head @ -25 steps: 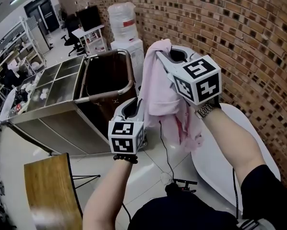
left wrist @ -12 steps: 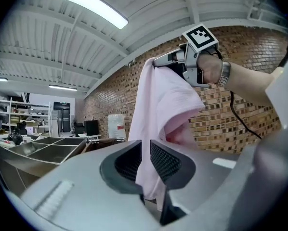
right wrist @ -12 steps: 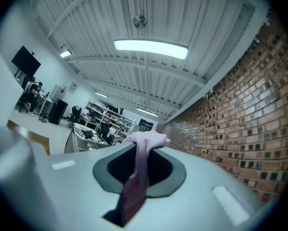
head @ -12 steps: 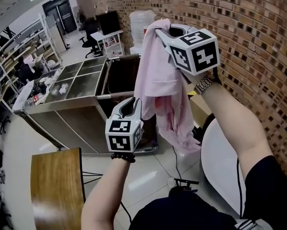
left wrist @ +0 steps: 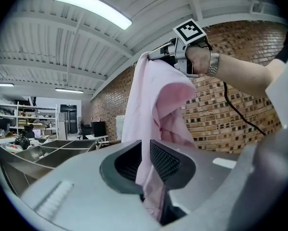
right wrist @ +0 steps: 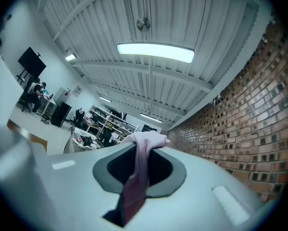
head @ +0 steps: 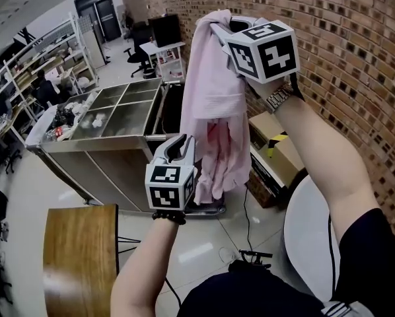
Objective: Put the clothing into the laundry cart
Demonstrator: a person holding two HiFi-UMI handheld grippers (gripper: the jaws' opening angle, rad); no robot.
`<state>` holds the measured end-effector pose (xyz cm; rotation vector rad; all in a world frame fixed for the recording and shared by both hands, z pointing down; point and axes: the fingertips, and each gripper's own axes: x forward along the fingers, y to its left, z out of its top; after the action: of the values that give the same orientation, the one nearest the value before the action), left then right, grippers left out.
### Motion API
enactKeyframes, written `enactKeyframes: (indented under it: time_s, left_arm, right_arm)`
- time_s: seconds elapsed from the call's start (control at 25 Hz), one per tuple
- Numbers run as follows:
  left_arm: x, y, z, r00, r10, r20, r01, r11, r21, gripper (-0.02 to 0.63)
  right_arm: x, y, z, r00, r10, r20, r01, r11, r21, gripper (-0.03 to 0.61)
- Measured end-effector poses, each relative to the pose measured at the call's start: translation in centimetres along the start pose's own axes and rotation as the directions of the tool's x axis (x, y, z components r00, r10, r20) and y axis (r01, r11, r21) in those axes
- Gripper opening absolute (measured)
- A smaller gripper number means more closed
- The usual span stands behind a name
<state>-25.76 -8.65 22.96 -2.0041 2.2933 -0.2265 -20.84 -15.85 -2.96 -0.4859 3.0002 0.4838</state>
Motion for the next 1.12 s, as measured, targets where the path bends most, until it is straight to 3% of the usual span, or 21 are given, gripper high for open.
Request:
enactKeyframes:
  time_s: [0.6, 0.92, 1.12]
  left_arm:
    - [8.0, 8.4, -1.8, 0.996, 0.082, -0.017, -0.082, 0.997, -0.002, 0.058]
    - [12.0, 11.3, -4.6, 0.994, 0.101, -0.042, -0.101, 0.995, -0.011, 0.058]
    - [14.4, 12.3, -4.5, 0.994, 0.105, -0.023, -0.106, 0.994, -0.016, 0.058]
  right_arm:
    - [13.9, -3.0, -3.4, 0.997, 0.074, -0.002, -0.074, 0.997, -0.009, 0.044]
    - [20.4, -4.7, -10.2, 0.993, 0.102, -0.058, -0.101, 0.995, 0.022, 0.044]
    - [24.3, -5.2, -15.6, 0.984, 0.138, -0.116, -0.134, 0.990, 0.045, 0.044]
